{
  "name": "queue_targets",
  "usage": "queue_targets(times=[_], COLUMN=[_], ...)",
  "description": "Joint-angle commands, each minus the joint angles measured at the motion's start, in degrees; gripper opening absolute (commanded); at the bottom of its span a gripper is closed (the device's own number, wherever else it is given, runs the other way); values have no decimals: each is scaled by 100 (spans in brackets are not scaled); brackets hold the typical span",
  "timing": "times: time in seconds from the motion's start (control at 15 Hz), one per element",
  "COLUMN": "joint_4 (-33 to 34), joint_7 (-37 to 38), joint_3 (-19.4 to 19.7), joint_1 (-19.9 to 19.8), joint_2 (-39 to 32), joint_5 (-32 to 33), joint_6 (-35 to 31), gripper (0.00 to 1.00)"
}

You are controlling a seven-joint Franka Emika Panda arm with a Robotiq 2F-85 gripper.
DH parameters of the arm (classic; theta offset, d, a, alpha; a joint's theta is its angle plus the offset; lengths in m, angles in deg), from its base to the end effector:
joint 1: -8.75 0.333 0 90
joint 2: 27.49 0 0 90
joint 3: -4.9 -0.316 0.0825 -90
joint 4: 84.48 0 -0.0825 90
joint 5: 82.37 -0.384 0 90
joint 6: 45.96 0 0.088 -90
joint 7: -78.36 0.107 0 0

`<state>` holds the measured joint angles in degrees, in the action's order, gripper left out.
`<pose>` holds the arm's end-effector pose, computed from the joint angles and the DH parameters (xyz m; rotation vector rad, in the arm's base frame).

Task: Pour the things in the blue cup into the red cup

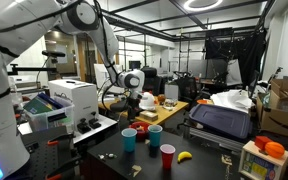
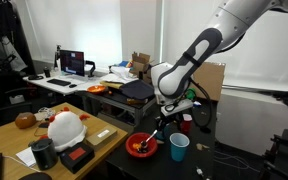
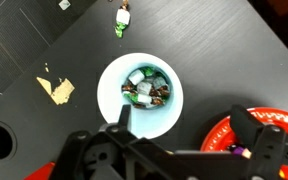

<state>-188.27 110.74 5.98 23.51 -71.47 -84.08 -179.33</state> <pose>0.5945 0.1454 0.0968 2.9826 -0.5212 -0.3548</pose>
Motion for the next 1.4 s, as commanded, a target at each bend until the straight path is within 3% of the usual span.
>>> queue_targets(times=[0.0, 0.53, 1.0, 1.33], joint_4=[-1283, -2533, -3065, -2765], joint_7=[-355, -1454, -1387, -1535], joint_3=[-31, -426, -558, -738], joint_1=[-319, -1055, -1003, -803], joint_2=[606, 1109, 1587, 1479], joint_5=[-273, -1111, -1387, -1205], joint_6=[-765, -2101, -2507, -2627], gripper=[100, 100, 100, 100])
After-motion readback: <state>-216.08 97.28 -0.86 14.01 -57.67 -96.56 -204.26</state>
